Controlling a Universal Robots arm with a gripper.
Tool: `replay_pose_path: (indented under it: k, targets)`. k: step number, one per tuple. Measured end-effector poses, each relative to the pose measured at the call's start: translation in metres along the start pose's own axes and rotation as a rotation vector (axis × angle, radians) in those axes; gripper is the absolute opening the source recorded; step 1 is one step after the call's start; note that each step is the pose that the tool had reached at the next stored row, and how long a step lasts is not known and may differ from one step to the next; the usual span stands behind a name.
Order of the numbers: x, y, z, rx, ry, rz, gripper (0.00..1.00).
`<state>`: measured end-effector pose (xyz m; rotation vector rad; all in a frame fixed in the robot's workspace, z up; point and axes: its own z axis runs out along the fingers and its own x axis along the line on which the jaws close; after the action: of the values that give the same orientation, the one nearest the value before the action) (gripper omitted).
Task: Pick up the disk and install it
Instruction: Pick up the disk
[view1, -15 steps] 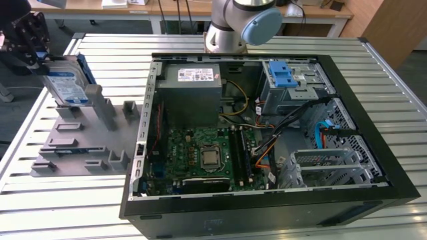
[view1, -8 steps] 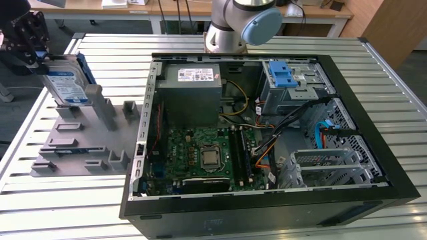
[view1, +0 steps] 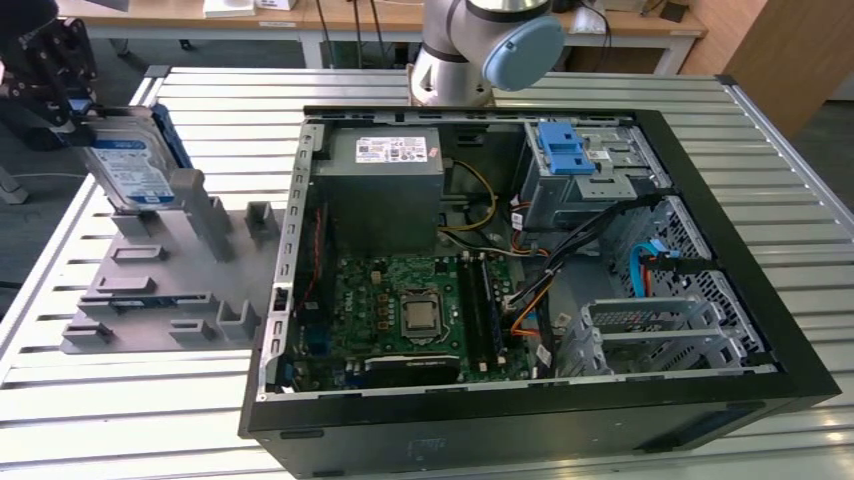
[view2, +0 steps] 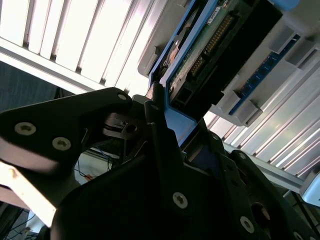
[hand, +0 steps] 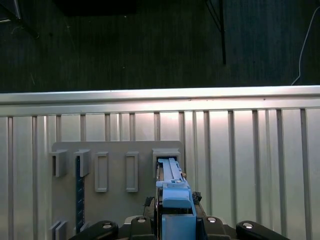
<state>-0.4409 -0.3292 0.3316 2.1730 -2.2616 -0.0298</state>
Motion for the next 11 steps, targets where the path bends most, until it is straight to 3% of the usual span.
replay_pose_path:
  k: [11]
  targets:
    - [-0.0001, 0.0001, -0.0056, 0.0, 0.0, 0.0, 0.36]
